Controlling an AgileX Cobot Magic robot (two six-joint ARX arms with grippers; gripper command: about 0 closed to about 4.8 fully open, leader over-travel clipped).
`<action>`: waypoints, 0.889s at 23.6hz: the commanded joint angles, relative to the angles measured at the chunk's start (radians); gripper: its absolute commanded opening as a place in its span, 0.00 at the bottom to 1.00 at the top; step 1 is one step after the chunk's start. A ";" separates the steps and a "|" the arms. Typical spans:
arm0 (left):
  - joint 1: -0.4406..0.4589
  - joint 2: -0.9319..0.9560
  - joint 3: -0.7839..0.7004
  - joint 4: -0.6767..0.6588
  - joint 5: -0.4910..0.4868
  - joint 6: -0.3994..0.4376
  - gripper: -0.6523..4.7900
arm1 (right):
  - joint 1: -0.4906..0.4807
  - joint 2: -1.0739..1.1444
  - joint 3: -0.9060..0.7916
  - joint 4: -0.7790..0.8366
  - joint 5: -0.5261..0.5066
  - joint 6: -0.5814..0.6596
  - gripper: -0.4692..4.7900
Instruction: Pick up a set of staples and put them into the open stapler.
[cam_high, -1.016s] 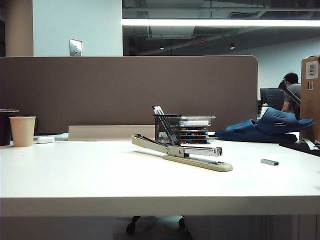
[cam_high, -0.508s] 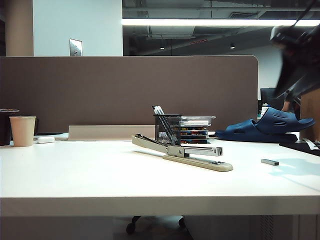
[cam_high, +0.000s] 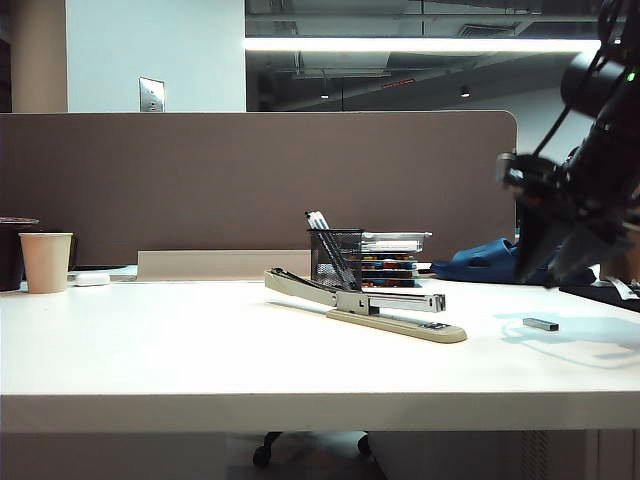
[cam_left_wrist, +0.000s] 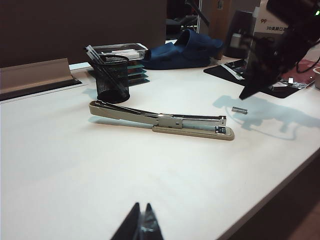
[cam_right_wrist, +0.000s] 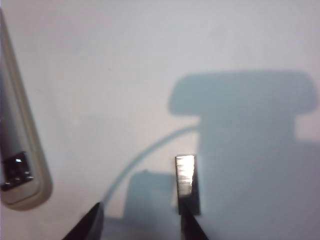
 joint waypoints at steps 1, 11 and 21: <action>0.002 0.001 0.004 0.008 0.003 0.003 0.11 | 0.000 0.022 0.008 -0.008 0.047 -0.024 0.45; 0.002 0.001 0.004 0.008 0.002 0.003 0.11 | 0.000 0.079 0.013 0.008 0.115 -0.072 0.45; 0.002 0.001 0.004 0.008 0.002 0.003 0.11 | 0.005 0.110 0.013 0.024 0.134 -0.072 0.45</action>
